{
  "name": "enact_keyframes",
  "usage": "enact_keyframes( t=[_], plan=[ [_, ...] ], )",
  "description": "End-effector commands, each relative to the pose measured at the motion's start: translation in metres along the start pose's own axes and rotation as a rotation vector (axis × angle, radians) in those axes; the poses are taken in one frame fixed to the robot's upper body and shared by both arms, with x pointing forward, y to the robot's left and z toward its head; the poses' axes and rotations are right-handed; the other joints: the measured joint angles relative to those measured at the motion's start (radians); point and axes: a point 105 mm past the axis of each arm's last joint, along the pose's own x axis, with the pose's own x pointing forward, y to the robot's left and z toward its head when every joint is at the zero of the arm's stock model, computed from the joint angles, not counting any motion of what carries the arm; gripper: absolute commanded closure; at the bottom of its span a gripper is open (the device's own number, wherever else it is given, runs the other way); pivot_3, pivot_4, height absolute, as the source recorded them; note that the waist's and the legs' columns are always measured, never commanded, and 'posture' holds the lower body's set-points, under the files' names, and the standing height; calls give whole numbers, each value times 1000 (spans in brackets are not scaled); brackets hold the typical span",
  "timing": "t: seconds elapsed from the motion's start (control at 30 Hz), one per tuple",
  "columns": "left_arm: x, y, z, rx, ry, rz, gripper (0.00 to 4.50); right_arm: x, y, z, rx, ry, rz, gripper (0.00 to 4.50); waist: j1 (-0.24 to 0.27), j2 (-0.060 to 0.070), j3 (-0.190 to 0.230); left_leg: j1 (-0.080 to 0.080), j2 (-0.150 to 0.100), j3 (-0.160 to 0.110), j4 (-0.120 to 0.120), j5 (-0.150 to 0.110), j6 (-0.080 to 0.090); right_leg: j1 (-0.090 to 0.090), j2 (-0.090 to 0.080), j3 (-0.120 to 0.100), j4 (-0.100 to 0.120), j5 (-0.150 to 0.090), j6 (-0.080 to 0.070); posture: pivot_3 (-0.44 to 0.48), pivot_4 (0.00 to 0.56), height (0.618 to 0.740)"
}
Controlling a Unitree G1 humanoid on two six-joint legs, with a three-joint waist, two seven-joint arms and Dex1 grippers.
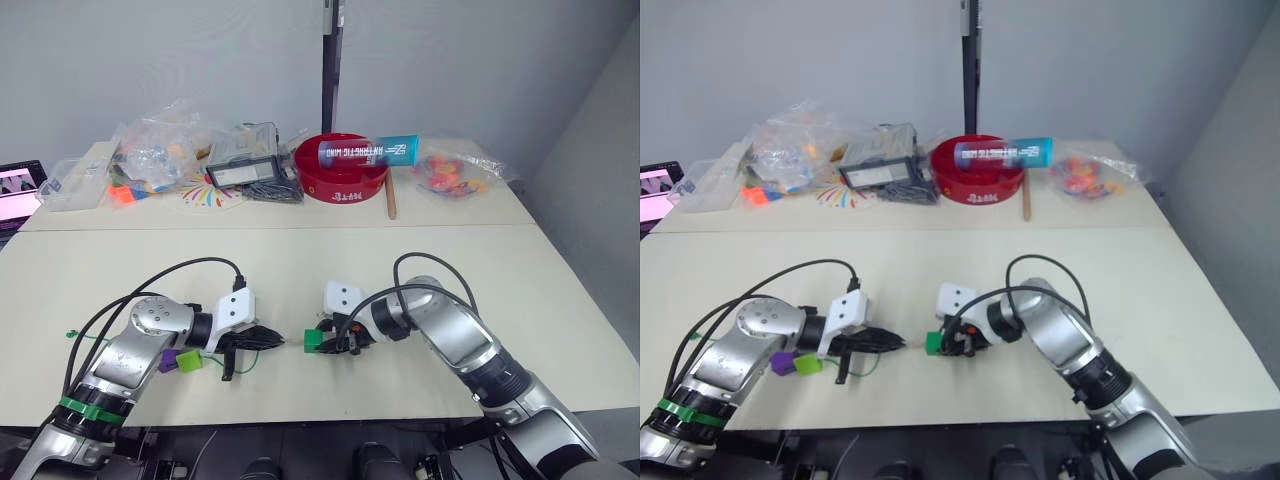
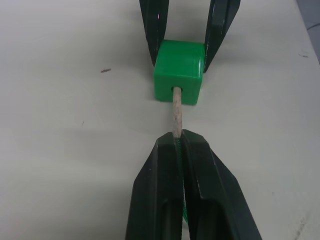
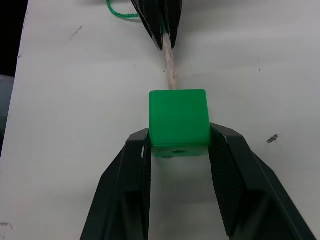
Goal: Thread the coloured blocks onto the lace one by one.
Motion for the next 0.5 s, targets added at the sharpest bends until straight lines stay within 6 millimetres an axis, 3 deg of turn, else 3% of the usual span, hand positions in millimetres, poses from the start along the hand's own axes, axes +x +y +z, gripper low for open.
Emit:
enact_keyframes(
  t=[0.03, 0.33, 0.5],
  plan=[
    [9, -2, 18, 50, -52, -30, 4500, 7, 7, 2, -8, 0, 37, 3342, 0, 0, 0, 0, 0, 0, 0, 0, 0, 0, 0, 0, 0, 0, 0, 0, 150, 731],
    [34, -6, 34, 83, -116, -53, 4500, 9, 8, 4, -2, -6, 37, 3342, 2, 0, 0, 0, 0, 0, 0, 0, 0, 0, 0, 0, 0, 0, 0, 0, 150, 731],
    [41, -10, 30, 72, -114, -82, 4500, 10, 8, 5, -1, -9, 34, 3342, 9, 0, 0, 0, -1, 0, 0, 0, 0, 1, -1, 0, -1, 0, 0, 0, 150, 731]
  ],
)
